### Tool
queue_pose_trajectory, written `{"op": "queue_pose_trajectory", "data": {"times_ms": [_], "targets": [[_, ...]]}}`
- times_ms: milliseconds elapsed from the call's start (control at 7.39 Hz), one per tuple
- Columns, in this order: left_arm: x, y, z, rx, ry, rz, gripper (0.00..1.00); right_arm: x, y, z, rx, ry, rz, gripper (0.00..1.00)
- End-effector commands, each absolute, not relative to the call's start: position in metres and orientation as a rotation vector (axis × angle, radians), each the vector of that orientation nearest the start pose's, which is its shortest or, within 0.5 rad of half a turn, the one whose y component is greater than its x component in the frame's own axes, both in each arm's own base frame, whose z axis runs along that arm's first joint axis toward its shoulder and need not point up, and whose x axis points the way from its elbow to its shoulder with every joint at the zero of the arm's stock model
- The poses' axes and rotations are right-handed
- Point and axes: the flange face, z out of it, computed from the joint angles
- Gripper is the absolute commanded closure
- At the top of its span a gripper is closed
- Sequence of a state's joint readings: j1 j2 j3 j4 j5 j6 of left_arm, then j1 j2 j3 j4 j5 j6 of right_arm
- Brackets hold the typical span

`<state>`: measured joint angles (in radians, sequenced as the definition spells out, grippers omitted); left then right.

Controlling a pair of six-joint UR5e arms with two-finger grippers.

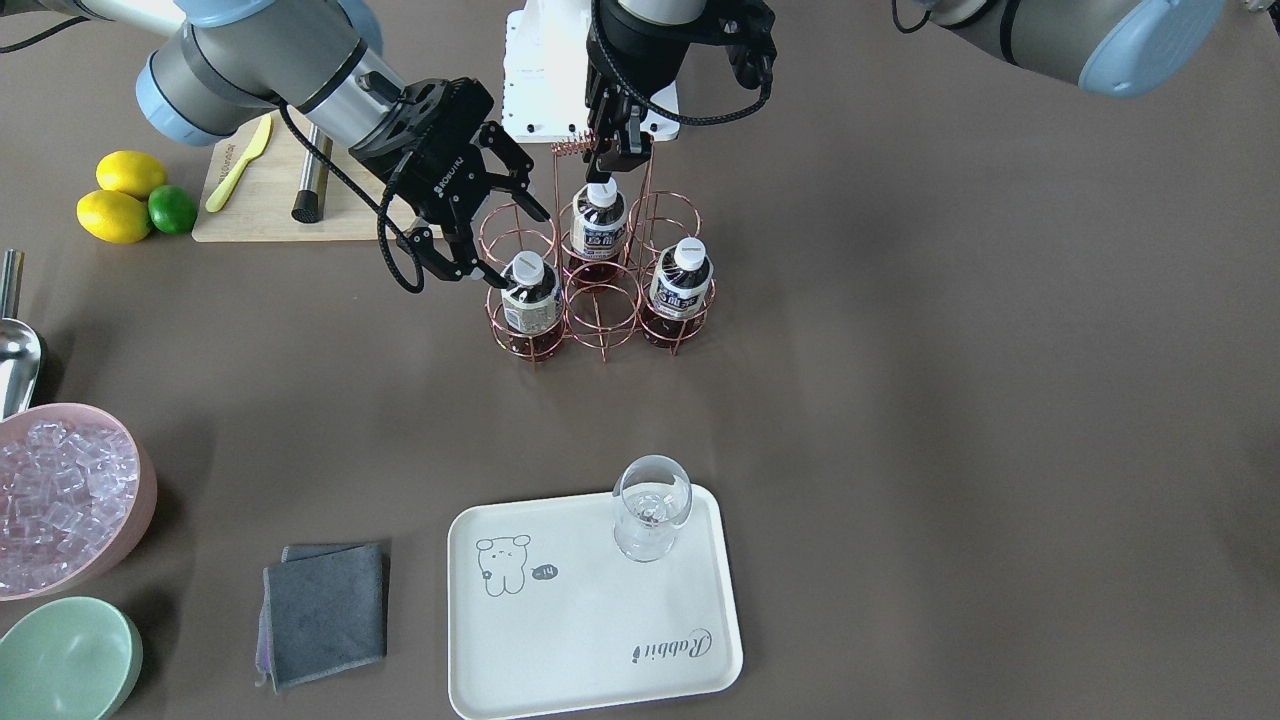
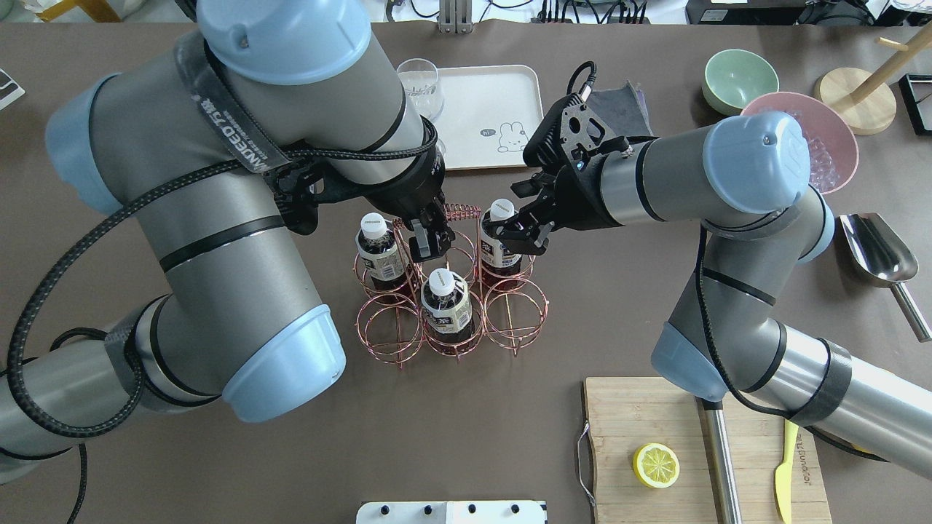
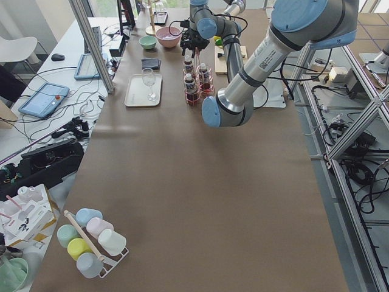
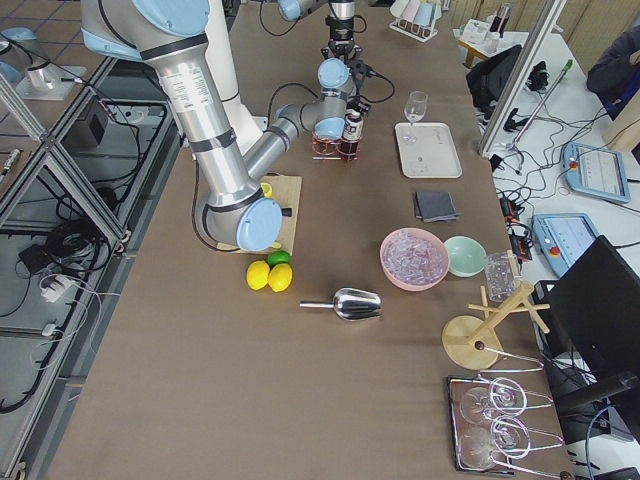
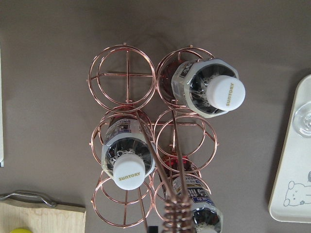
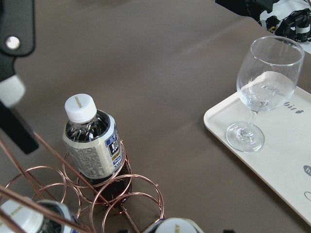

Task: Take tea from basket to plate

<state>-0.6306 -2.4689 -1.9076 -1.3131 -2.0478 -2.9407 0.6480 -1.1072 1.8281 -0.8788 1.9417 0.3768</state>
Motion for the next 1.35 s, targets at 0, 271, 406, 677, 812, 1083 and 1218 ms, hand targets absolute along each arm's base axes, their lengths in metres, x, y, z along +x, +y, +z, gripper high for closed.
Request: {"op": "queue_pose_trajectory", "data": {"times_ms": [0,271,406,677,812,1083,1218], "targets": [[0.425,-0.419,0.024,-0.847,0.827,-1.564,1.0,-0.417,-0.439,0.2,0.953,-1.101,-0.701,0.33],[0.427,-0.419,0.025,-0.847,0.824,-1.563,1.0,-0.417,-0.439,0.201,0.954,-1.099,-0.699,0.5],[0.427,-0.419,0.024,-0.846,0.823,-1.564,1.0,-0.417,-0.439,0.201,0.952,-1.098,-0.696,0.58],[0.43,-0.418,0.025,-0.847,0.819,-1.561,1.0,-0.416,-0.439,0.2,0.954,-1.101,-0.694,1.0],[0.429,-0.417,0.024,-0.847,0.822,-1.558,1.0,-0.415,-0.438,0.203,0.951,-1.099,-0.697,1.0],[0.43,-0.418,0.025,-0.845,0.82,-1.561,1.0,-0.408,-0.431,0.197,0.964,-1.114,-0.704,1.0],[0.429,-0.418,0.024,-0.846,0.822,-1.56,1.0,-0.401,-0.427,0.189,0.982,-1.124,-0.708,1.0]]}}
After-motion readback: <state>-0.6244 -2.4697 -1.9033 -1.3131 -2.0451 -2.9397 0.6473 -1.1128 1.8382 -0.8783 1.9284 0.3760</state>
